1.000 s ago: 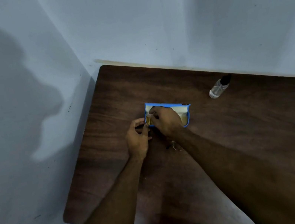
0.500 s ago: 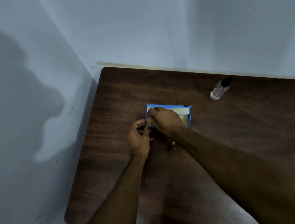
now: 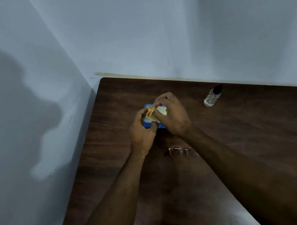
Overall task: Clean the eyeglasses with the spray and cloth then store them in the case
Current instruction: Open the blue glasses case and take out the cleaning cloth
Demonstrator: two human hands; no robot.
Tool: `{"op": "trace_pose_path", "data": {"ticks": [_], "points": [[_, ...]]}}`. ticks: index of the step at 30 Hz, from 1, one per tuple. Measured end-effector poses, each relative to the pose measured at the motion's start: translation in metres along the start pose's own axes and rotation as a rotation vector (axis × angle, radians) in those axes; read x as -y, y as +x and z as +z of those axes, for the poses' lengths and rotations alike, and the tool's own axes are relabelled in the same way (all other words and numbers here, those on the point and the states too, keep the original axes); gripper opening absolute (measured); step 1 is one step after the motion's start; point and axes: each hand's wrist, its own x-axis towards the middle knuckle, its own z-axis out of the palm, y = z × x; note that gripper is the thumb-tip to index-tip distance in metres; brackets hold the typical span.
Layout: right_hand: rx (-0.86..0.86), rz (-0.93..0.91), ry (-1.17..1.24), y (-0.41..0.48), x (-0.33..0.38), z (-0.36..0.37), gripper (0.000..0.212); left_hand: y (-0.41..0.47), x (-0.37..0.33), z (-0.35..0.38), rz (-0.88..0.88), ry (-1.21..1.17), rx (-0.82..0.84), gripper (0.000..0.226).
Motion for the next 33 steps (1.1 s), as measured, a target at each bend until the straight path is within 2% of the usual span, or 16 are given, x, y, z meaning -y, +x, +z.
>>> {"op": "trace_pose_path", "data": {"ticks": [6,12,17,21,24,28,31,33], "points": [[-0.053,0.111,0.196,0.015,0.016,-0.028,0.006,0.008,-0.03,0.002,-0.065,-0.19,-0.001,0.038],[0.034,0.111,0.272,0.025,0.023,-0.052,0.009,0.011,-0.054,0.0,0.007,-0.149,0.0,0.044],[0.121,0.007,0.249,0.031,0.033,-0.077,0.009,0.031,-0.08,-0.007,0.049,-0.119,0.183,0.057],[0.124,-0.022,0.227,0.036,0.039,-0.095,0.011,0.043,-0.1,-0.012,0.094,-0.103,0.275,0.044],[0.091,-0.011,0.22,0.038,0.039,-0.104,0.013,0.041,-0.108,-0.011,0.07,-0.175,0.246,0.031],[0.061,0.018,0.221,0.039,0.035,-0.109,0.018,0.037,-0.109,-0.004,0.011,-0.224,0.194,0.025],[0.029,0.067,0.296,0.035,0.029,-0.108,0.026,0.033,-0.11,0.001,-0.093,-0.324,0.139,0.023],[0.017,0.166,0.44,0.028,0.02,-0.104,0.029,0.028,-0.112,0.005,-0.16,-0.419,0.097,0.025]]}}
